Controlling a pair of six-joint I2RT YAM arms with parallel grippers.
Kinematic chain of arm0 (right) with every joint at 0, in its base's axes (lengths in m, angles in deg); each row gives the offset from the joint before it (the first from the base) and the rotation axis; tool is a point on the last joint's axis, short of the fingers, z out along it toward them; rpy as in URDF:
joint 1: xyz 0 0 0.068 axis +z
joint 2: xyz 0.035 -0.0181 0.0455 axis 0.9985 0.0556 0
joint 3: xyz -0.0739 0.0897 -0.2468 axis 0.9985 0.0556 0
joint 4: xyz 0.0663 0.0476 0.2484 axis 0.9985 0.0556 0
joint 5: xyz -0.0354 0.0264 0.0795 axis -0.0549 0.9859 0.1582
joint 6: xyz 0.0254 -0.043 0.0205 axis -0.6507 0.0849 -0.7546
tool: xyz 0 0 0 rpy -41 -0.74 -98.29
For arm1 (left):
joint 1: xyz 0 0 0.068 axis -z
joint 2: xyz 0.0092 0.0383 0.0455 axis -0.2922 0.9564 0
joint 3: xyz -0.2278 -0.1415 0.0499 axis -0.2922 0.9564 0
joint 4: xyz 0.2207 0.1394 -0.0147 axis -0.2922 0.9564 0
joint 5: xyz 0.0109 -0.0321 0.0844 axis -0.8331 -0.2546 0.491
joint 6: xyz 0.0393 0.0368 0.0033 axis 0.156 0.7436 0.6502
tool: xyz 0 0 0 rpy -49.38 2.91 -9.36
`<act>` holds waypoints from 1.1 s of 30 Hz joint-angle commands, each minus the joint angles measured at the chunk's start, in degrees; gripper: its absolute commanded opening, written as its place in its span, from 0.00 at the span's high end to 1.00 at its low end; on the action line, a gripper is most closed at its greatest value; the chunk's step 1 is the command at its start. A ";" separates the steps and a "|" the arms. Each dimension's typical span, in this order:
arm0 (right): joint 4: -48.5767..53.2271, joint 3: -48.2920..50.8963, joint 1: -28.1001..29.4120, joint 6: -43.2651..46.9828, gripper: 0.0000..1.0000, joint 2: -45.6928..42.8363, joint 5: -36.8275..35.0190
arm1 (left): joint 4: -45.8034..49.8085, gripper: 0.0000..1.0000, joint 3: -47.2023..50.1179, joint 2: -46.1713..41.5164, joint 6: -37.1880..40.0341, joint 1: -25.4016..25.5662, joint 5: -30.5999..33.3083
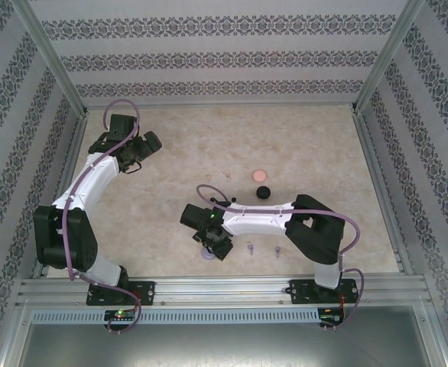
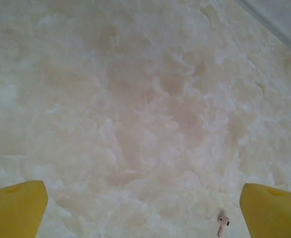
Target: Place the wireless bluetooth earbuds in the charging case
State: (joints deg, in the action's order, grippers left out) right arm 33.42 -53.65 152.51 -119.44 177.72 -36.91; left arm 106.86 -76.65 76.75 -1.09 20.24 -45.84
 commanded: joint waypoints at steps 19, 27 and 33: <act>2.30 -4.19 1.97 4.57 0.26 4.05 4.35 | -0.86 0.01 0.56 -1.09 0.17 -0.69 -0.80; 2.33 -4.61 -0.51 9.20 0.38 4.77 4.39 | -1.22 0.01 1.04 -1.11 -0.55 -0.65 -1.43; 3.34 -6.22 -2.86 17.36 0.51 5.12 5.24 | -1.33 0.01 1.44 -1.64 -1.03 -0.70 -1.69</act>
State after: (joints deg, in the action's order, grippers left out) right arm 36.15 -57.93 151.52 -108.19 181.26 -29.96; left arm 106.69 -76.08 76.75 -1.20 20.24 -47.15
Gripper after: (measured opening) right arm 0.504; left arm 0.994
